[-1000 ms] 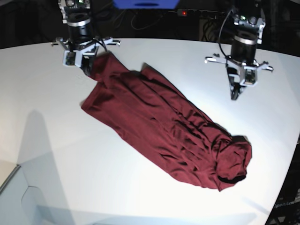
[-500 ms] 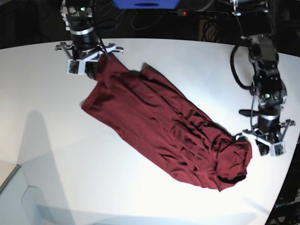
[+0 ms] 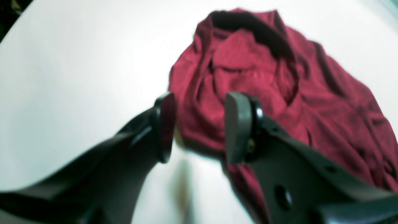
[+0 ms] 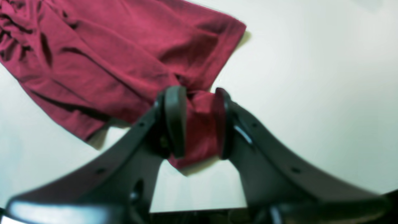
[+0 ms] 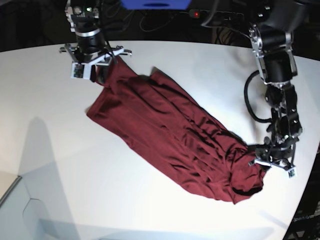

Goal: Layout the t-shirt on the table in an organized manner, then fold the t-shirt properly
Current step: 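Lower the left gripper onto the bunched end of the maroon shirt and grasp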

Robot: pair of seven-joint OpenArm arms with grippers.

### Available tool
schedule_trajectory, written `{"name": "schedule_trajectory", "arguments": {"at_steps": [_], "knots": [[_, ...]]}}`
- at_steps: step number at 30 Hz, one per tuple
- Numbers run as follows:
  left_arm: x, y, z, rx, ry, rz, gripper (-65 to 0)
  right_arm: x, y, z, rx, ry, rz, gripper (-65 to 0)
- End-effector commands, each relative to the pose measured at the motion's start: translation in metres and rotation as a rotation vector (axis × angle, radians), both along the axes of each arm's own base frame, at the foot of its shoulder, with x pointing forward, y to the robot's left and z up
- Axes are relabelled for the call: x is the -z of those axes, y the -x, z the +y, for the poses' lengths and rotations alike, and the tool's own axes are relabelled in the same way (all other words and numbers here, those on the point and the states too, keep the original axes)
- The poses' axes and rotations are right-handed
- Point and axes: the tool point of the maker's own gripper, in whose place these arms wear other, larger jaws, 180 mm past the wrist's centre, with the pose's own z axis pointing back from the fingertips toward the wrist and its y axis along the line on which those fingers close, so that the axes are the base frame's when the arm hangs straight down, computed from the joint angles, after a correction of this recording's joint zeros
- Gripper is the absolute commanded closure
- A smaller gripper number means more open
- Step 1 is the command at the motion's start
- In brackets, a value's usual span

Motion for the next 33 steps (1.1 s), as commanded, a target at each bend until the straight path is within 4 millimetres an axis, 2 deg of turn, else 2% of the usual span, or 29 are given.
{"name": "schedule_trajectory", "arguments": {"at_steps": [1,4,7,13,20,24,29,33], "knots": [[-0.022,-0.013,0.006,-0.012,-0.014,-0.068,-25.6,-0.009,-0.002,0.0,0.003,-0.001,-0.036,-17.3],[-0.011,-0.011,0.007,-0.026,-0.007,-0.059,-25.6,-0.008,-0.001,-0.001,-0.004,0.006,-0.034,-17.3],[-0.001,-0.01,0.0,-0.024,0.012,-0.044,-25.4,-0.007,0.0,-0.002,-0.008,0.011,-0.032,-17.4],[0.009,-0.003,-0.002,-0.025,0.018,-0.023,-25.3,-0.009,-0.003,-0.003,-0.012,0.016,-0.04,-17.4],[0.01,-0.004,-0.006,-0.017,0.02,-0.022,-25.3,-0.009,-0.004,-0.006,-0.026,0.034,-0.043,-17.4],[0.013,-0.006,-0.018,-0.011,0.04,-0.025,-25.3,-0.009,-0.004,-0.008,-0.033,0.042,-0.043,-17.4],[0.004,-0.013,-0.025,-0.015,0.028,-0.099,-25.3,-0.008,-0.002,-0.009,-0.031,0.045,-0.038,-17.4],[0.025,-0.007,-0.025,-0.024,0.043,-0.055,-25.2,-0.008,-0.001,-0.01,-0.03,0.046,-0.035,-17.4]]}}
